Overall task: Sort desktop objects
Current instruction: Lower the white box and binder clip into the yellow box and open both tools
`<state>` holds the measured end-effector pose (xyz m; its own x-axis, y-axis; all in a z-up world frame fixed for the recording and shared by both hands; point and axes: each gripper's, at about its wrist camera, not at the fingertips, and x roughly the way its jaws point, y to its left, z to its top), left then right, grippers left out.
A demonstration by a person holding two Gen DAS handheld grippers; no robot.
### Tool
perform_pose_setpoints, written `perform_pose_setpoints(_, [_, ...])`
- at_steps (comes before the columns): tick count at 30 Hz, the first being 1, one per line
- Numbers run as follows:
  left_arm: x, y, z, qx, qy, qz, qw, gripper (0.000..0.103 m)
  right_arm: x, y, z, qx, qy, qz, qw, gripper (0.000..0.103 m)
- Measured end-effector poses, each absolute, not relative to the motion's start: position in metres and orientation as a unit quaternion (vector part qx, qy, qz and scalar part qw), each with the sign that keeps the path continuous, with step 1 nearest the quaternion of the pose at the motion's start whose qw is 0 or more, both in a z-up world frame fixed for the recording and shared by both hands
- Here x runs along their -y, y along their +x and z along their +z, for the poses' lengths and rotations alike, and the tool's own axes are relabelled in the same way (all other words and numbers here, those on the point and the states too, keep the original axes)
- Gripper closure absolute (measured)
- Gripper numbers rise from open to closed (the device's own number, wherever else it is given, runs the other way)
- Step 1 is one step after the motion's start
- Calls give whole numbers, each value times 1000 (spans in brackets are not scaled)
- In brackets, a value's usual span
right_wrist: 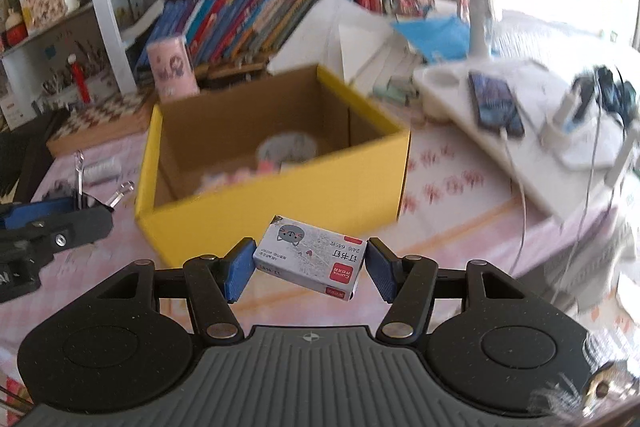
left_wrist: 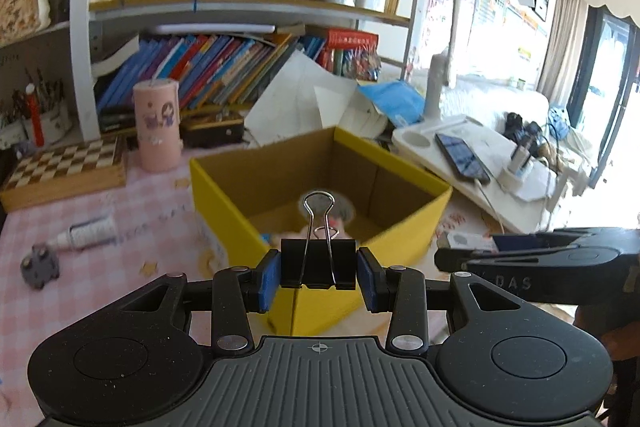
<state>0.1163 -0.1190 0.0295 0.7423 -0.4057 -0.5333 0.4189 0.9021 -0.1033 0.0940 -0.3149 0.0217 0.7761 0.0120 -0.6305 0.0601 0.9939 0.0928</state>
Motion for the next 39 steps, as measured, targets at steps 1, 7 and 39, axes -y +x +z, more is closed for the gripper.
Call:
perform_pose_setpoints(1, [123, 121, 30, -281, 11, -218, 935, 64, 319, 100, 25, -328, 51, -10, 943, 45])
perform_pose_setpoints(7, [148, 156, 31, -277, 12, -194, 941, 64, 344, 141, 44, -300, 47, 17, 953, 45])
perform_pose_setpoints(39, [212, 256, -25, -386, 107, -100, 911, 61, 314, 335, -12, -436, -116, 174, 875, 45])
